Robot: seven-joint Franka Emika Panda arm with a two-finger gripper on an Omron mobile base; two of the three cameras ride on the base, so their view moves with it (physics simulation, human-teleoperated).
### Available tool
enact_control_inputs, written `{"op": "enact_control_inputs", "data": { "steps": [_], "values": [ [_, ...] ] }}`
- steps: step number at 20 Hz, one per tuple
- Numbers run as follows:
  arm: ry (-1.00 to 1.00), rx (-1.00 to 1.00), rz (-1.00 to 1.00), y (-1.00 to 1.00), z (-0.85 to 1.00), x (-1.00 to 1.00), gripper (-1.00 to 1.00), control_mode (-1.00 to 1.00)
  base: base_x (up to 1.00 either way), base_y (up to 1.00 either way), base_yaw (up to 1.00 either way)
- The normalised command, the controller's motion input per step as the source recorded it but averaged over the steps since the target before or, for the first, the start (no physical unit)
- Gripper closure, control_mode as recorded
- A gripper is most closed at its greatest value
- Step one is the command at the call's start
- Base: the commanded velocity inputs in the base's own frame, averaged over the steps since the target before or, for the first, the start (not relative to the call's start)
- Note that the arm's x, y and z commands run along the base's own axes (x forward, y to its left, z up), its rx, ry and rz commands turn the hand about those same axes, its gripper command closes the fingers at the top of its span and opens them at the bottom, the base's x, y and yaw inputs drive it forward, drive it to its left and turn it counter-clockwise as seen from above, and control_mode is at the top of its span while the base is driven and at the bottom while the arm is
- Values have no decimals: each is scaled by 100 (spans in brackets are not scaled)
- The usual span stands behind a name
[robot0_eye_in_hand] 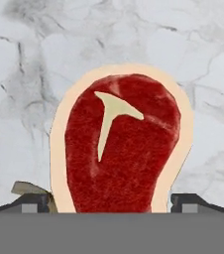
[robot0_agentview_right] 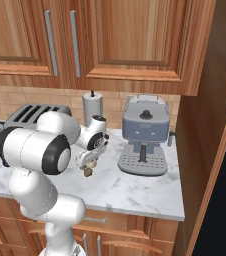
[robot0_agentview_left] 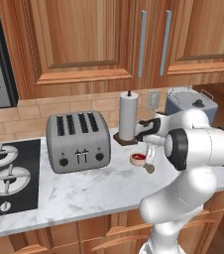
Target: Open the fridge, remove the apple, garlic, and steak, and place them on any counter.
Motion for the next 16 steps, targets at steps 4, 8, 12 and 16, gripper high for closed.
{"op": "enact_control_inputs", "data": {
  "steps": [4,8,12,16],
  "values": [
    [-21,0,0,3,0,-56,-100,-100,0,0,0],
    [-20,1,0,-1,22,-63,-100,-100,0,0,0],
    [-13,0,0,-14,47,-52,-100,-100,0,0,0],
    [-17,0,0,-17,69,-38,-100,-100,0,0,0]
  ]
}}
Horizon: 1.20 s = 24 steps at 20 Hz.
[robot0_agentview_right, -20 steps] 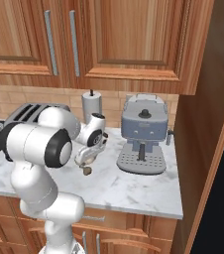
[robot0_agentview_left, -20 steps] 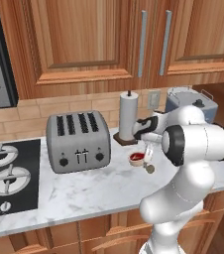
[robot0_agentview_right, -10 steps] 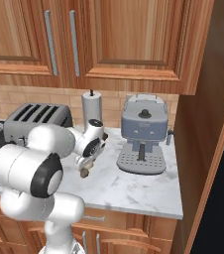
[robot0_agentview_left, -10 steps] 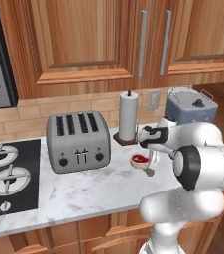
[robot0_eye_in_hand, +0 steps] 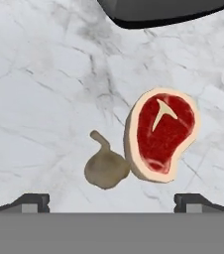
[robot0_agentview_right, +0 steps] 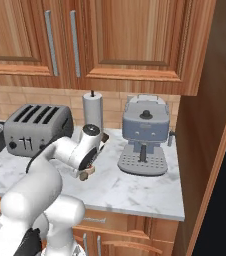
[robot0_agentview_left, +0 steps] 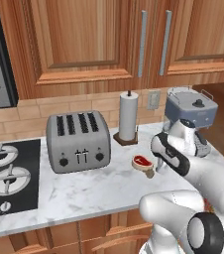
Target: Open the fridge, remove the apple, garlic, and steak, and place them on any counter.
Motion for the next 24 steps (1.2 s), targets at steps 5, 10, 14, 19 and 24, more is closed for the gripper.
{"op": "enact_control_inputs", "data": {
  "steps": [5,10,14,19,24],
  "values": [
    [-6,0,0,-27,87,-26,-100,-100,0,0,0],
    [0,0,0,-27,70,-42,-100,-100,0,0,0],
    [0,7,-3,-27,83,-32,-100,-100,0,0,0],
    [0,8,-2,-7,79,-57,-100,-100,0,0,0],
    [1,13,-2,0,83,-44,-100,-100,0,0,0]
  ]
}}
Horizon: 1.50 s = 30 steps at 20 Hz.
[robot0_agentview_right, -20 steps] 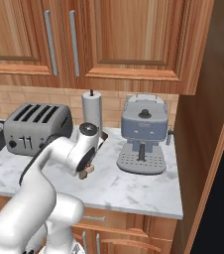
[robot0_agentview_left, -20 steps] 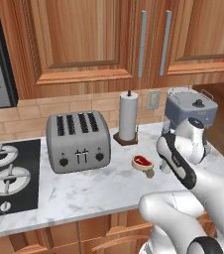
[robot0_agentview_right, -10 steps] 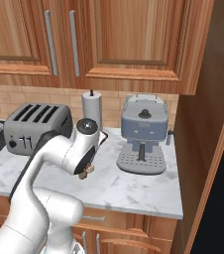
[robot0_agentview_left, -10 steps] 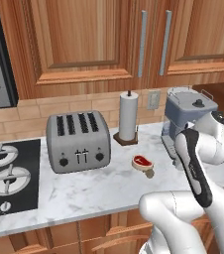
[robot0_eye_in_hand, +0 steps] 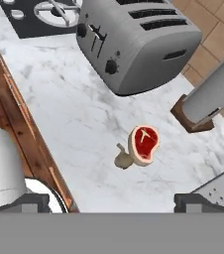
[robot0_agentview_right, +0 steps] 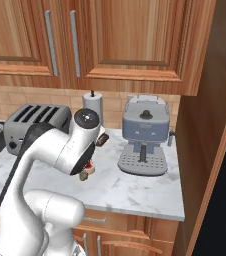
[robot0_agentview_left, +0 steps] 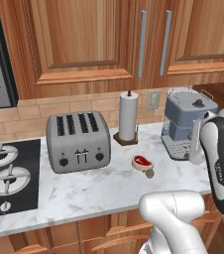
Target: Open the fridge, remove the apple, garlic, and steak, and place them on any counter.
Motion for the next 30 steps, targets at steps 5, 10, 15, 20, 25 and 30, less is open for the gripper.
{"op": "enact_control_inputs", "data": {
  "steps": [5,10,15,20,25,30],
  "values": [
    [9,14,-19,3,46,-60,-100,-100,0,0,0],
    [11,6,-34,6,6,-69,-100,-100,0,0,0],
    [9,4,-39,14,0,-65,-100,-100,0,0,0],
    [0,3,-40,24,8,-50,-100,-100,0,0,0],
    [-3,3,-32,27,48,-20,-100,-100,0,0,0],
    [-3,5,-24,17,53,-10,-100,-100,0,0,0]
  ]
}}
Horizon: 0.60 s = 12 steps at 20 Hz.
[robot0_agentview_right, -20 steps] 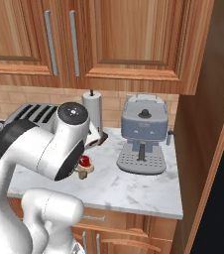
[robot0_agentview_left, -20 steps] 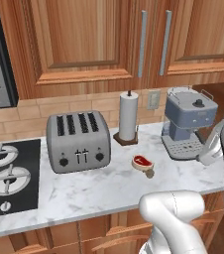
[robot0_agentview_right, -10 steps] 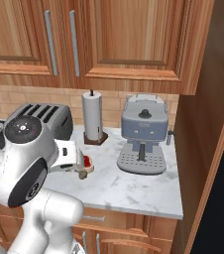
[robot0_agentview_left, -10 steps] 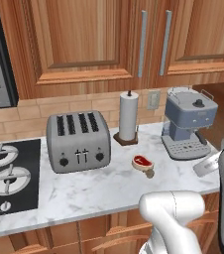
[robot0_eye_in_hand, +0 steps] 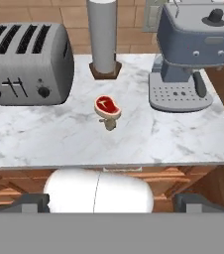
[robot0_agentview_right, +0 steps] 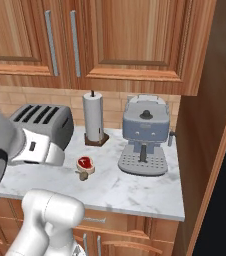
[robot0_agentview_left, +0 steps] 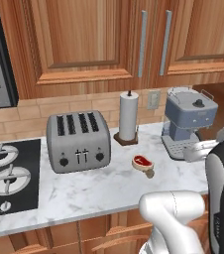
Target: Open the fridge, remove the apple, garlic, and steak, and place them on any counter.
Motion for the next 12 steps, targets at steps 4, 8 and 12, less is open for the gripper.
{"op": "enact_control_inputs", "data": {
  "steps": [4,8,12],
  "values": [
    [0,6,-18,5,41,-6,-100,-100,0,0,0],
    [0,14,-3,1,14,-5,-100,-100,0,0,0],
    [-1,18,0,0,7,-3,-100,-100,0,0,0]
  ]
}}
